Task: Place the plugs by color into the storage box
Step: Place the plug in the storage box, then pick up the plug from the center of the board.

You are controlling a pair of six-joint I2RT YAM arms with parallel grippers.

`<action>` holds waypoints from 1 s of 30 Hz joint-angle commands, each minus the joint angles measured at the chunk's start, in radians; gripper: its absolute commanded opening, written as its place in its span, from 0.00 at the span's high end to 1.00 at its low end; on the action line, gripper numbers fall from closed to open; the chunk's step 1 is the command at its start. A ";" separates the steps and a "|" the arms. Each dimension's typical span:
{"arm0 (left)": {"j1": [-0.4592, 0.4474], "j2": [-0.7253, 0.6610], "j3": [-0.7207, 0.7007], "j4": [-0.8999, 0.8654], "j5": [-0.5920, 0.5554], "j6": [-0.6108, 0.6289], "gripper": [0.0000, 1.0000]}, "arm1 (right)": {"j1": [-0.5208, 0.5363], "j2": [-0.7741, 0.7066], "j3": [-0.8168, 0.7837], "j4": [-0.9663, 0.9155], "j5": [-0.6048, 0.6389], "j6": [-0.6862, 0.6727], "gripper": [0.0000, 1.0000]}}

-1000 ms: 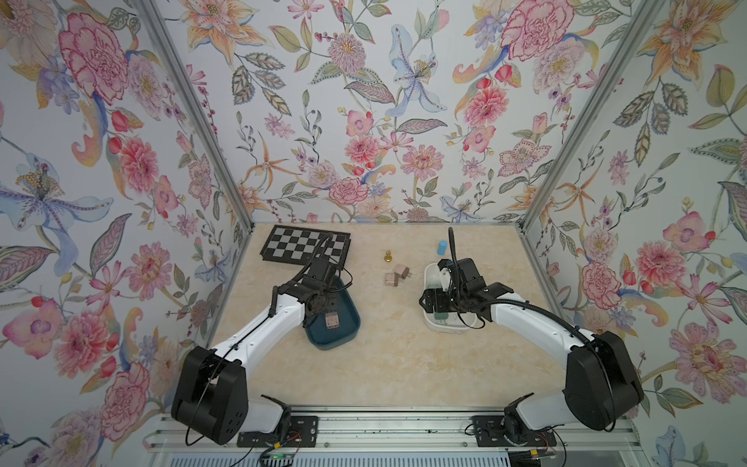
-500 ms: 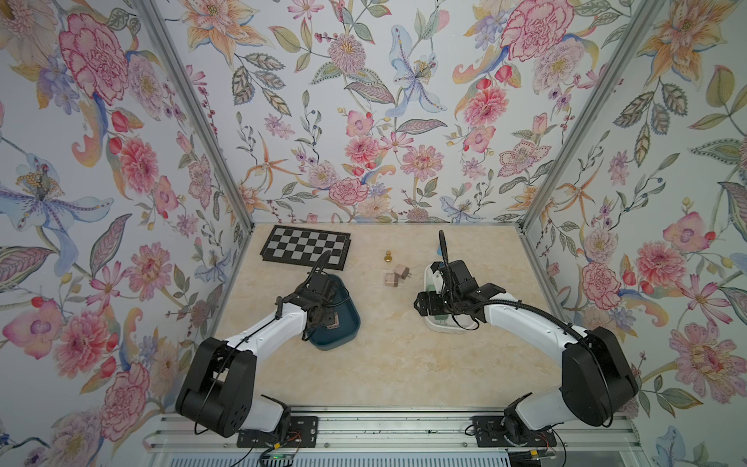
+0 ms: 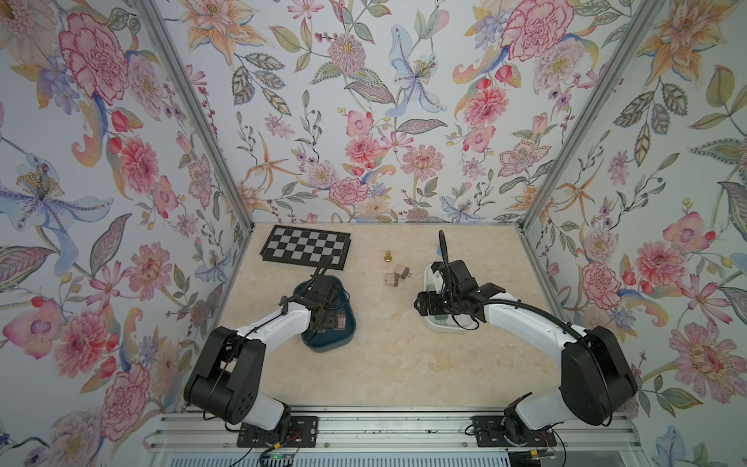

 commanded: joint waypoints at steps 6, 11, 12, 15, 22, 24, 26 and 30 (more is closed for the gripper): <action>0.011 -0.134 0.114 -0.075 -0.054 -0.008 0.20 | 0.006 -0.001 0.026 0.007 0.018 0.007 0.12; 0.012 -0.192 0.160 -0.075 -0.055 -0.008 0.18 | 0.013 0.000 0.057 -0.003 0.020 0.007 0.13; 0.011 -0.202 0.164 -0.075 -0.058 -0.012 0.18 | 0.018 0.003 0.067 -0.008 0.024 0.007 0.12; 0.012 -0.228 0.175 -0.085 -0.090 -0.018 0.17 | 0.035 0.018 0.102 -0.019 0.031 0.007 0.12; 0.112 -0.279 0.117 -0.086 -0.091 -0.016 0.16 | 0.063 0.119 0.214 -0.042 0.039 0.001 0.12; 0.157 -0.303 0.074 -0.060 -0.060 -0.010 0.16 | 0.065 0.164 0.253 -0.050 0.034 -0.001 0.13; 0.195 -0.320 0.036 -0.037 -0.031 -0.005 0.15 | 0.066 0.205 0.286 -0.052 0.031 0.000 0.13; 0.242 -0.318 -0.026 0.009 0.030 0.013 0.15 | 0.069 0.291 0.355 -0.056 0.020 0.003 0.13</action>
